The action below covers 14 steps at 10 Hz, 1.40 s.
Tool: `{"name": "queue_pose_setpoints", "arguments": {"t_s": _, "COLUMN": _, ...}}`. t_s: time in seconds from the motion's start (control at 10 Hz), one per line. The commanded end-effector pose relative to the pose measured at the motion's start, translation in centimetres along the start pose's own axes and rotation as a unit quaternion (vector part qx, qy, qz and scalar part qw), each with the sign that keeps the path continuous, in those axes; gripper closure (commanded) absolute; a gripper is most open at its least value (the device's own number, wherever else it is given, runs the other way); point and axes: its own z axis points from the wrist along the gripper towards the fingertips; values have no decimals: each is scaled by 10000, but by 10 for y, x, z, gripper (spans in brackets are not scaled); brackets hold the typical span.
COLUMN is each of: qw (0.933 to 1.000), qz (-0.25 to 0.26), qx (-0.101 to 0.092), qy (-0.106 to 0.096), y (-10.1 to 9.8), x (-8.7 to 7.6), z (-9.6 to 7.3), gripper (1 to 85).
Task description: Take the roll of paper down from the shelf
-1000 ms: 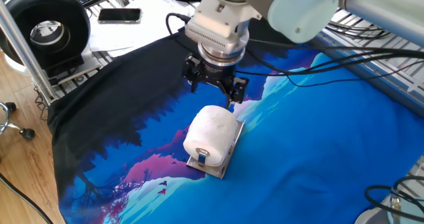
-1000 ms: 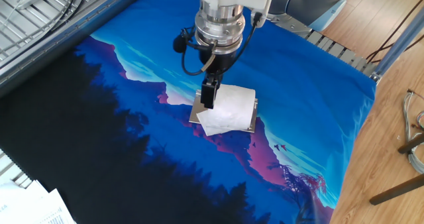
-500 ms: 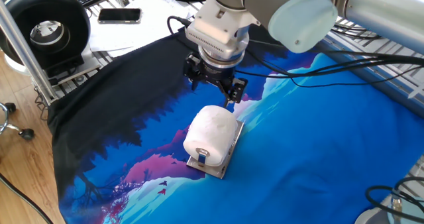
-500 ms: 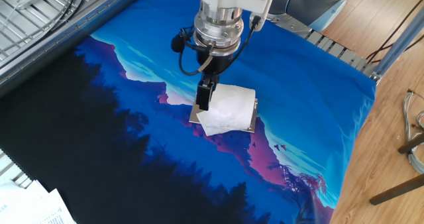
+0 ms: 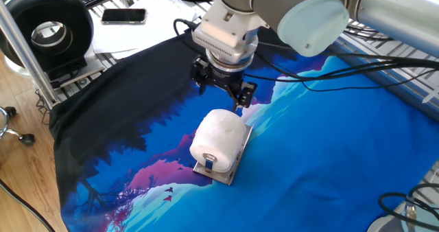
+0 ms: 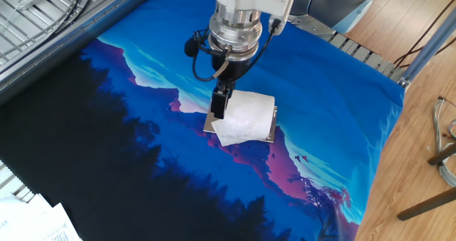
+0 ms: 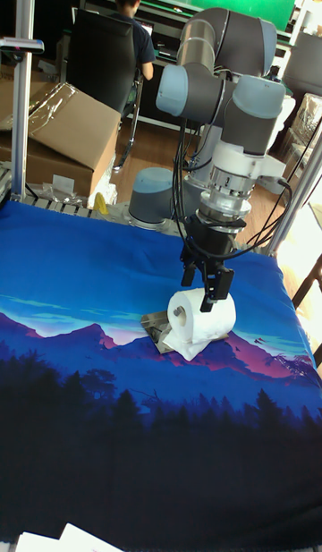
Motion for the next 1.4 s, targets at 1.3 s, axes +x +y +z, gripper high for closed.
{"name": "queue_pose_setpoints", "arguments": {"t_s": 1.3, "qw": 9907, "qz": -325, "qx": -998, "qy": -866, "y": 48, "x": -49, "z": 30, "gripper": 7}}
